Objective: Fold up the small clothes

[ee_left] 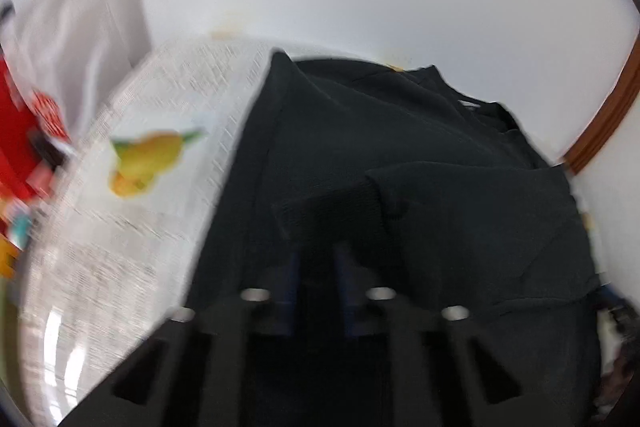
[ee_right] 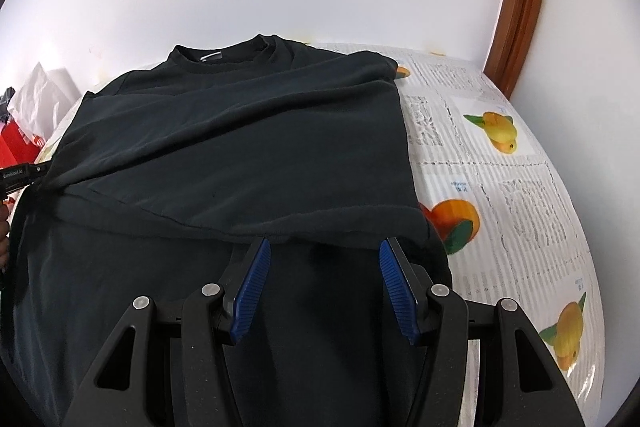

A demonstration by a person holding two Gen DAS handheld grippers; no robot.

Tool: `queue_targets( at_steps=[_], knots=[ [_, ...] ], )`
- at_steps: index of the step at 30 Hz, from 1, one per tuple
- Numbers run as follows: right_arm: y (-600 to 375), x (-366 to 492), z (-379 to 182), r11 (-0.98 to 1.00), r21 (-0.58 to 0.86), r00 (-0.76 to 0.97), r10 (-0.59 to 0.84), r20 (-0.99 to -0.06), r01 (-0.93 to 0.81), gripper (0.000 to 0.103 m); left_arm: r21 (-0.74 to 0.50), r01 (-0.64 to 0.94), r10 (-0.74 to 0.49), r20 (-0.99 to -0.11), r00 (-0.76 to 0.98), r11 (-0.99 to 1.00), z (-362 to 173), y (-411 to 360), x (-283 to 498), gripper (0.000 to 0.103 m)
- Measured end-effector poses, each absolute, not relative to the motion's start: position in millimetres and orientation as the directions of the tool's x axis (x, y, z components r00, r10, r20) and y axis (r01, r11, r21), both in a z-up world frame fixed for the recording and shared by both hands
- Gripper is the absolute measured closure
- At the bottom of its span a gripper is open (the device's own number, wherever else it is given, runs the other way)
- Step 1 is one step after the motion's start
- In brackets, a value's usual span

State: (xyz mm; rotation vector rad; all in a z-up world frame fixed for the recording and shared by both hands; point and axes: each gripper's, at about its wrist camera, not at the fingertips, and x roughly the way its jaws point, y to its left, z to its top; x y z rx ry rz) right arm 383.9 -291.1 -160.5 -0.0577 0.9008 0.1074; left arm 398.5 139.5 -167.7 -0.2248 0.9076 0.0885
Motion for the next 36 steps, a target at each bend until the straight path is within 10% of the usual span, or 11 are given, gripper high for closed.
queue_targets(
  at_steps=[36],
  knots=[
    [-345.7, 253.5, -120.6, 0.999, 0.025, 0.705, 0.001, -0.709, 0.023, 0.045, -0.034, -0.130, 0.065, -0.726, 0.684, 0.991, -112.4, 100.2, 255.1, 0.097]
  ],
)
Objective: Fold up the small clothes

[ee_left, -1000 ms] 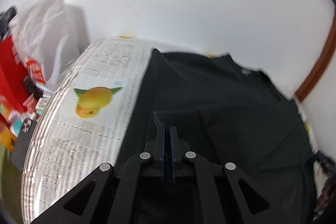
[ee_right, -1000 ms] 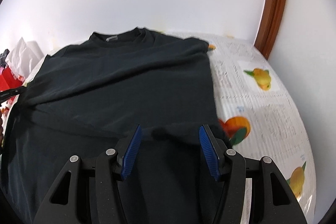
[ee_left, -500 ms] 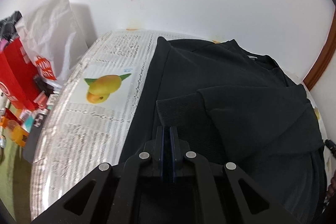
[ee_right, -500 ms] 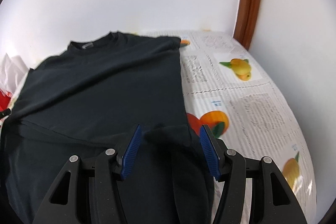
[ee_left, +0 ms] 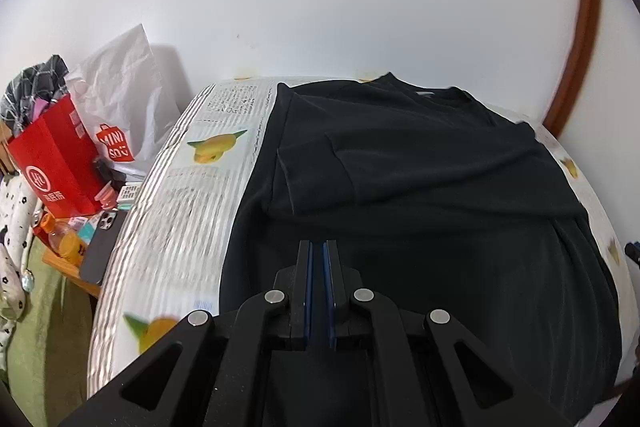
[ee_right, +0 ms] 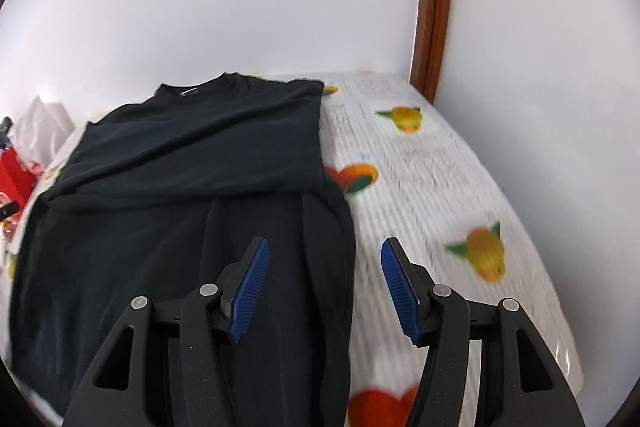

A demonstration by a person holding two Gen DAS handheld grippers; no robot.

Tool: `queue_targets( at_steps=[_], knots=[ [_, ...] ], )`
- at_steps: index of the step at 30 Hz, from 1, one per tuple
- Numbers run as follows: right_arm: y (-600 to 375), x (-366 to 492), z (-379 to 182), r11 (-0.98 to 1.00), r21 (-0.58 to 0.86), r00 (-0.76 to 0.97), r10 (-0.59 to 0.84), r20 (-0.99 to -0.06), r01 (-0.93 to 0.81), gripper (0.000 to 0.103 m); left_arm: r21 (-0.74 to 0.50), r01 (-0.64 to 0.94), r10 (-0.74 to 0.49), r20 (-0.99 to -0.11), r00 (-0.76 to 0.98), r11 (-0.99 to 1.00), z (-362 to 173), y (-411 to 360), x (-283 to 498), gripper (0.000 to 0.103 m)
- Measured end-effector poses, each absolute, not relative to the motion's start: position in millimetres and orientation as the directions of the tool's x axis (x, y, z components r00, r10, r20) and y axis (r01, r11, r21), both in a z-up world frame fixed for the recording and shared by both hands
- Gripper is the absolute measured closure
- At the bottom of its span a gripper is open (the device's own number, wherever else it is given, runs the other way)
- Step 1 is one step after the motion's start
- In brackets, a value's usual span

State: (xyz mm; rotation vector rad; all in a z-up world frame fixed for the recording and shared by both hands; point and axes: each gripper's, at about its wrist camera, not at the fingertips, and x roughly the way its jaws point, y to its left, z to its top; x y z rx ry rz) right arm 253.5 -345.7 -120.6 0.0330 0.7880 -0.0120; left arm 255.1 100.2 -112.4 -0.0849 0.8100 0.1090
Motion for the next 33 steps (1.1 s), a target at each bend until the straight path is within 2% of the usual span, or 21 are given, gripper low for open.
queue_targets(
  at_steps=[4, 7, 8, 9, 15, 19, 22, 26, 29, 33],
  knots=[
    [-350.7, 220.6, -121.1, 0.999, 0.029, 0.712, -0.007, -0.702, 0.039, 0.041, -0.069, -0.122, 0.033, -0.730, 0.683, 0.990, -113.4, 100.3, 218.2, 0.095],
    [-353.0, 193.1, -128.2, 0.998, 0.049, 0.709, 0.012, -0.705, 0.032, 0.040, -0.078, -0.131, 0.035, -0.722, 0.691, 0.988, -119.1, 103.5, 191.8, 0.071],
    [-353.3, 185.1, -131.5, 0.998, 0.055, 0.708, 0.019, -0.706, 0.028, 0.040, -0.080, -0.133, 0.035, -0.721, 0.692, 0.988, -121.3, 103.8, 184.1, 0.060],
    [-352.8, 180.4, -134.2, 0.998, 0.055, 0.707, 0.020, -0.707, 0.027, 0.040, -0.084, -0.135, 0.033, -0.721, 0.693, 0.987, -124.5, 104.9, 176.3, 0.057],
    [-346.9, 145.3, -154.4, 0.996, 0.007, 0.704, -0.059, -0.708, 0.090, 0.041, -0.115, -0.136, 0.007, -0.738, 0.674, 0.984, -141.8, 112.0, 142.9, 0.053],
    [-347.0, 135.0, -169.2, 0.994, 0.067, 0.696, -0.013, -0.718, 0.087, 0.041, -0.127, -0.137, -0.004, -0.749, 0.662, 0.982, -150.6, 114.8, 130.3, 0.053],
    [-342.0, 135.9, -179.4, 0.996, 0.052, 0.684, -0.008, -0.729, 0.067, 0.043, -0.132, -0.132, -0.014, -0.759, 0.650, 0.982, -158.7, 115.7, 124.1, 0.053],
    [-339.8, 145.0, -194.7, 0.996, 0.080, 0.665, 0.029, -0.746, 0.046, 0.046, -0.118, -0.123, -0.011, -0.766, 0.643, 0.985, -169.9, 115.4, 119.7, 0.053],
    [-333.5, 153.9, -204.3, 0.998, 0.046, 0.666, 0.006, -0.746, 0.044, 0.055, -0.097, -0.136, 0.010, -0.780, 0.626, 0.986, -181.5, 115.8, 123.1, 0.053],
    [-326.9, 161.6, -206.9, 1.000, 0.009, 0.666, -0.010, -0.746, 0.025, 0.056, -0.063, -0.136, 0.038, -0.774, 0.631, 0.989, -187.9, 112.8, 123.4, 0.053]
  ],
)
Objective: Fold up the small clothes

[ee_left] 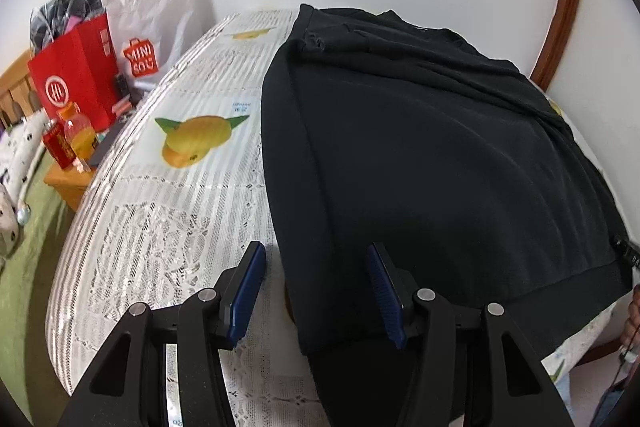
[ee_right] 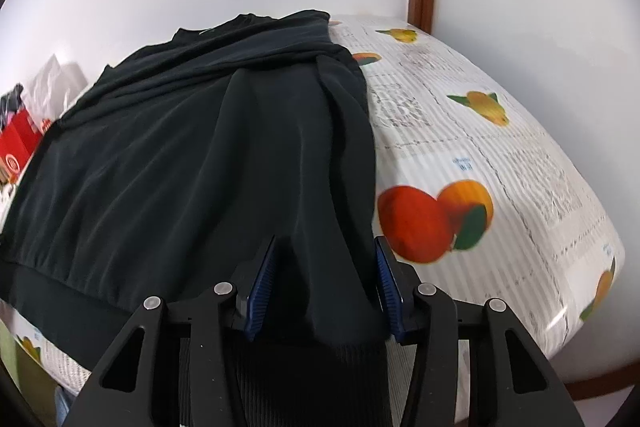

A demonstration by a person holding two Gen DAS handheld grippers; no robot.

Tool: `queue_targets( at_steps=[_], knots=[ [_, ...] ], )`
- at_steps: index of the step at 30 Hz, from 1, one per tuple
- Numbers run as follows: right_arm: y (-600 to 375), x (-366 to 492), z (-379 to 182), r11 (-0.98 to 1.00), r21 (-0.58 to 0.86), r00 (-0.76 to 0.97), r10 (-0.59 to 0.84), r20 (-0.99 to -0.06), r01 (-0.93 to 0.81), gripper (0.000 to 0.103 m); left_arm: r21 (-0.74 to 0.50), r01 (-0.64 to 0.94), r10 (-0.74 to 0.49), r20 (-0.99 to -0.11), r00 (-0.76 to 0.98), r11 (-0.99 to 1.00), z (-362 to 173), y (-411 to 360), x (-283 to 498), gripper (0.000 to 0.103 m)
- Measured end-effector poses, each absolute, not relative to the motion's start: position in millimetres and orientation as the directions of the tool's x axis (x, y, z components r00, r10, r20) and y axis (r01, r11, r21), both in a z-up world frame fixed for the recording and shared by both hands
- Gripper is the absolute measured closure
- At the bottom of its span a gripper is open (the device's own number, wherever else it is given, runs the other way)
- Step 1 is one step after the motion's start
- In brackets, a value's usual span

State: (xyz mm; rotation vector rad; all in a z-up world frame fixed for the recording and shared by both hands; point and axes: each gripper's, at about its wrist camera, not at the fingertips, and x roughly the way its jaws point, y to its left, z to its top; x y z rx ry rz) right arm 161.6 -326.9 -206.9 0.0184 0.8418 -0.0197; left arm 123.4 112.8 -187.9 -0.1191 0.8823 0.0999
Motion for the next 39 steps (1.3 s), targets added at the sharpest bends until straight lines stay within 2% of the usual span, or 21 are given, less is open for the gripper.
queue_targets(
  at_steps=[5, 14, 39],
  knots=[
    [-325.4, 162.2, -209.1, 0.999, 0.001, 0.674, -0.026, -0.738, 0.040, 0.055, 0.000, -0.141, 0.091, -0.765, 0.638, 0.990, -189.6, 104.8, 123.3, 0.050],
    [-321.5, 163.3, -209.3, 0.999, -0.025, 0.679, -0.044, -0.733, 0.038, 0.055, 0.014, -0.154, 0.114, -0.738, 0.665, 0.988, -192.2, 103.0, 121.5, 0.049],
    [-317.8, 159.2, -210.2, 0.998, -0.031, 0.695, -0.055, -0.717, 0.047, 0.055, 0.036, -0.186, 0.150, -0.745, 0.650, 0.982, -191.3, 97.1, 124.5, 0.048]
  ],
)
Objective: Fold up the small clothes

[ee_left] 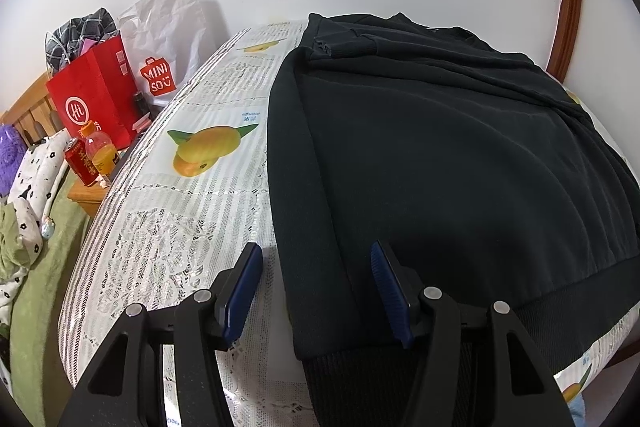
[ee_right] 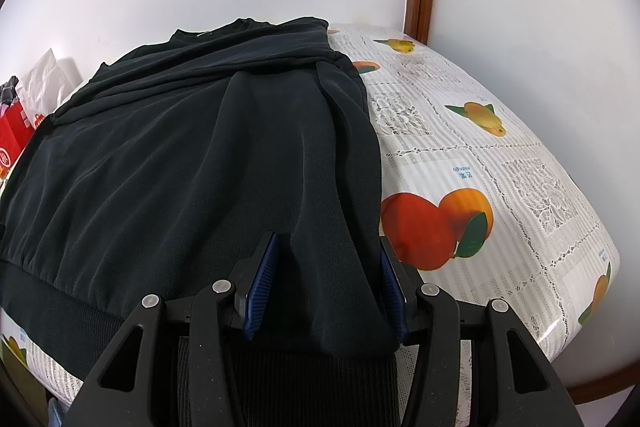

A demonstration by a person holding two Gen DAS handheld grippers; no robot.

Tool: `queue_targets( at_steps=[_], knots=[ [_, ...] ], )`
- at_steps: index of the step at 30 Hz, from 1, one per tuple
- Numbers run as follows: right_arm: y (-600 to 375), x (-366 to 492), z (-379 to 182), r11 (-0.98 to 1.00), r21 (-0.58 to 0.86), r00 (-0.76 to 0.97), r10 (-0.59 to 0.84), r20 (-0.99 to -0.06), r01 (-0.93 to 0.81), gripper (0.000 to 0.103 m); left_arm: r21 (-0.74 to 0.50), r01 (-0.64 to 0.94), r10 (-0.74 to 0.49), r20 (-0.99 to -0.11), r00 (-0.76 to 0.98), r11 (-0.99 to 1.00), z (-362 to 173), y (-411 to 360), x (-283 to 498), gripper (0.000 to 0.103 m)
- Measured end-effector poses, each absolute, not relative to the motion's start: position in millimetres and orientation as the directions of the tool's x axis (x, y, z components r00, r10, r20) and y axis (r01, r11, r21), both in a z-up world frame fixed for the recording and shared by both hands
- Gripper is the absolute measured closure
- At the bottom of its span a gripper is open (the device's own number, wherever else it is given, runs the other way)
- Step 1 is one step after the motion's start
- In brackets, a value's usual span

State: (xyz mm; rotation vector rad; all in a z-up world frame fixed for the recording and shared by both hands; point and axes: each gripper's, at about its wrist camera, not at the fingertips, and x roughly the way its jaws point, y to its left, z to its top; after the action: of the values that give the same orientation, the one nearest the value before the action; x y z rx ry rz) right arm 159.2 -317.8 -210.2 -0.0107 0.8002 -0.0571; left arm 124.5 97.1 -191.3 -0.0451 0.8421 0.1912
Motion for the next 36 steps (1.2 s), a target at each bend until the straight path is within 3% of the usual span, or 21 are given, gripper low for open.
queue_targets(
  at_steps=[36],
  knots=[
    [-319.8, 158.7, -209.4, 0.998, -0.031, 0.702, -0.055, -0.710, 0.047, 0.055, 0.048, -0.181, 0.156, -0.743, 0.651, 0.982, -190.0, 96.8, 124.1, 0.048]
  ],
)
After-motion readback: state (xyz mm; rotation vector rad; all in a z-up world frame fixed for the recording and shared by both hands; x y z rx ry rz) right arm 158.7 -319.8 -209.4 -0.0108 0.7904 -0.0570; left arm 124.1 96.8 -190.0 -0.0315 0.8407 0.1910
